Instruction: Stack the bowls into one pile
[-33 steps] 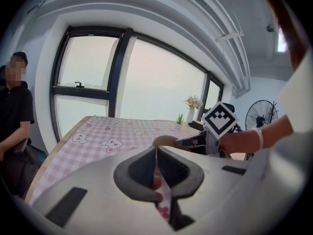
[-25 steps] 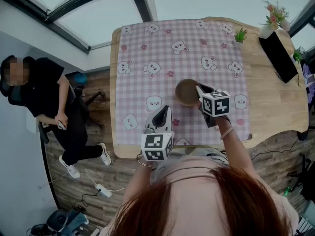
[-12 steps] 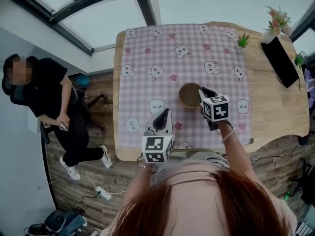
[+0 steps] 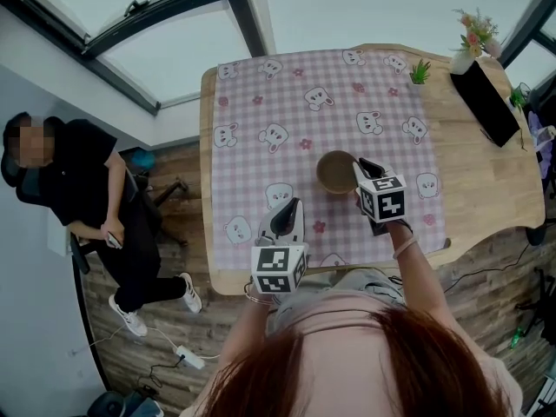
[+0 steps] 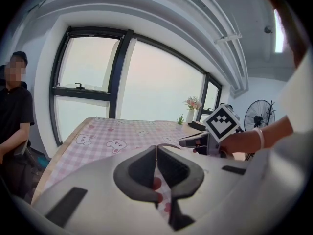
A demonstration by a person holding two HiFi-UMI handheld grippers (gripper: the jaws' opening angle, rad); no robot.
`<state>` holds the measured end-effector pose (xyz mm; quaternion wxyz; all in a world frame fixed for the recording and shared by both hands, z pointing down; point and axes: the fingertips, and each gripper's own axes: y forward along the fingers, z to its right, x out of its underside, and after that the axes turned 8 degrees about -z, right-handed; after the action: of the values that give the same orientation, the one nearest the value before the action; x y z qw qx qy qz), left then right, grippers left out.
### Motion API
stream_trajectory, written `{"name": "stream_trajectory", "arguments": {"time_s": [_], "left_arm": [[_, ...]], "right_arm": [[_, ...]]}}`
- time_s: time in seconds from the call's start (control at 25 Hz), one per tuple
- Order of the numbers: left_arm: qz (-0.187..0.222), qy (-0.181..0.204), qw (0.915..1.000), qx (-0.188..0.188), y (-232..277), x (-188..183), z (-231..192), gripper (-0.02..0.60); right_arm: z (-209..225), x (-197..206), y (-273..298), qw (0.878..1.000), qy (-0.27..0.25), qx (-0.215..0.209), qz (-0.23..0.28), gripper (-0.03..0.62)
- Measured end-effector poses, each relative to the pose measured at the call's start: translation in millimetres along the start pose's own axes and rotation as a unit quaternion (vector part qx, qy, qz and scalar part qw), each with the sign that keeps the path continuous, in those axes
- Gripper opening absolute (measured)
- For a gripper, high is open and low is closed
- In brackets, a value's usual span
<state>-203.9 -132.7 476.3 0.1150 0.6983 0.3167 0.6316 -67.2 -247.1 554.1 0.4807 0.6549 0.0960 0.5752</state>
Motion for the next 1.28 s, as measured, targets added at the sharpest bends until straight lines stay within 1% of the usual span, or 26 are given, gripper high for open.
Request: {"name": "stream_trajectory", "arguments": {"time_s": [0.12, 0.2, 0.36, 0.52, 0.72, 0.96, 1.28], "left_arm": [[0.003, 0.007, 1.0, 0.003, -2.6, -0.3, -2.8, 0.015], [0.006, 0.004, 1.0, -0.001, -5.0, 0.5, -8.0, 0.015], [0.013, -0.004, 0.9999, -0.008, -6.9, -0.3, -15.3, 0.015], [0.019, 0.003, 0.9997, -0.015, -11.9, -1.7, -13.3, 0.015], [0.033, 0.016, 0.999, -0.027, -17.7, -13.7, -1.0, 0.015], [0.051, 0.009, 0.9974, -0.051, -32.1, -22.3, 14.1, 0.015], [0.066, 0.015, 0.9957, -0.062, -48.9, -30.4, 44.0, 0.015]], "right_arm": [[-2.3, -0.2, -9.2, 1.0, 0.003, 0.011, 0.011, 0.037], [-6.2, 1.2, -14.6, 1.0, 0.001, 0.015, 0.017, 0.035], [-12.6, 1.4, -24.7, 0.999, -0.005, 0.016, 0.03, 0.032], [-17.7, 1.2, -35.5, 0.999, -0.01, 0.014, 0.042, 0.029], [-17.1, -4.7, -55.8, 0.998, -0.023, 0.005, 0.067, 0.028], [-16.6, -4.7, -83.8, 0.995, -0.023, -0.019, 0.095, 0.02], [-12.6, 2.5, -125.1, 0.991, -0.035, -0.033, 0.123, 0.012]]}}
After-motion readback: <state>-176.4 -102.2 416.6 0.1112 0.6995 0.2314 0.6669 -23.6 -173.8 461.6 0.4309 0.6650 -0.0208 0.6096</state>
